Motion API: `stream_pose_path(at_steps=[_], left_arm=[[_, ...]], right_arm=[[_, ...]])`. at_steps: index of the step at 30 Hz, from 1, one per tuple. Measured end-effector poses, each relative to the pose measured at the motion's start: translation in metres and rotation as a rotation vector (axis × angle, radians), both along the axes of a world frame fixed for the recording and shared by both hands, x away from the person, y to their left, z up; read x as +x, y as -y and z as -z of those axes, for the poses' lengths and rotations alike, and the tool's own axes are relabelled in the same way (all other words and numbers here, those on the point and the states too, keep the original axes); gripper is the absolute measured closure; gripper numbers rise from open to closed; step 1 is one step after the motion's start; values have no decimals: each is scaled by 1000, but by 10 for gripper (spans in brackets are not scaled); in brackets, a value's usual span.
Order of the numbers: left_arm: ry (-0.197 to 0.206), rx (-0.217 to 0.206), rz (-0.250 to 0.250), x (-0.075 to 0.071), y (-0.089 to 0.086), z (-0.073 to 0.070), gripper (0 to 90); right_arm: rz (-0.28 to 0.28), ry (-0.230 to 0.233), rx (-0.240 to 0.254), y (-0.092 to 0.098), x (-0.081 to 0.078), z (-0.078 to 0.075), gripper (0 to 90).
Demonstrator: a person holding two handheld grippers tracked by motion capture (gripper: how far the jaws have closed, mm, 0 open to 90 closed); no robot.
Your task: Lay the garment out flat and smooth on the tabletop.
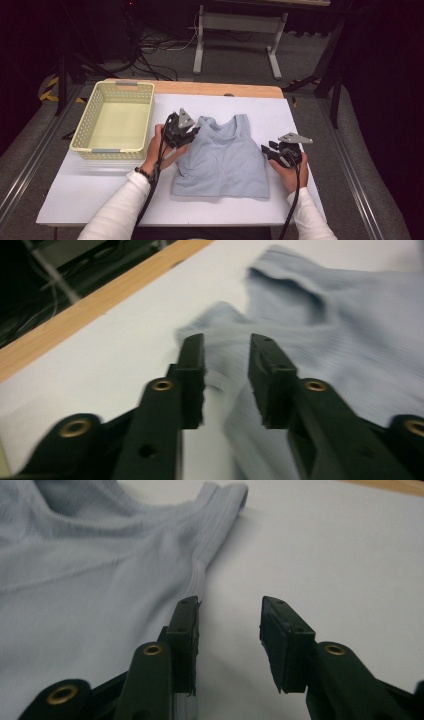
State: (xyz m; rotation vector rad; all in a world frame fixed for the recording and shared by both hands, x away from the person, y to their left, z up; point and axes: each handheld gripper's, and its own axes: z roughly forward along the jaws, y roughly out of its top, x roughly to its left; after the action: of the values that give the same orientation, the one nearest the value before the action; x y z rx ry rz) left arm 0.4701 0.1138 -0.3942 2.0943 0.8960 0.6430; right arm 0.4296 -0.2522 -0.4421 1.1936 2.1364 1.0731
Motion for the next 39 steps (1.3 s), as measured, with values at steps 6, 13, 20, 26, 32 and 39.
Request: stream_pose_path(at_steps=[6, 13, 20, 26, 32, 39], left_arm=[[-152, 33, -43, 52, 6, 31, 422], [-217, 48, -44, 73, 13, 57, 273], [-251, -15, 14, 78, 11, 59, 409], [-265, 8, 74, 74, 20, 55, 774], [-208, 54, 6, 72, 19, 49, 860], [-119, 32, -70, 69, 5, 13, 861]], right_arm=[[-46, 8, -32, 1, -15, 3, 572], [-76, -20, -38, 0, -7, 10, 532], [-88, -51, -80, -6, -1, 13, 506], [-89, -82, -57, -4, 3, 13, 520], [-85, -65, -42, -3, 1, 9, 545], [-47, 48, -112, -8, -8, -2, 562]])
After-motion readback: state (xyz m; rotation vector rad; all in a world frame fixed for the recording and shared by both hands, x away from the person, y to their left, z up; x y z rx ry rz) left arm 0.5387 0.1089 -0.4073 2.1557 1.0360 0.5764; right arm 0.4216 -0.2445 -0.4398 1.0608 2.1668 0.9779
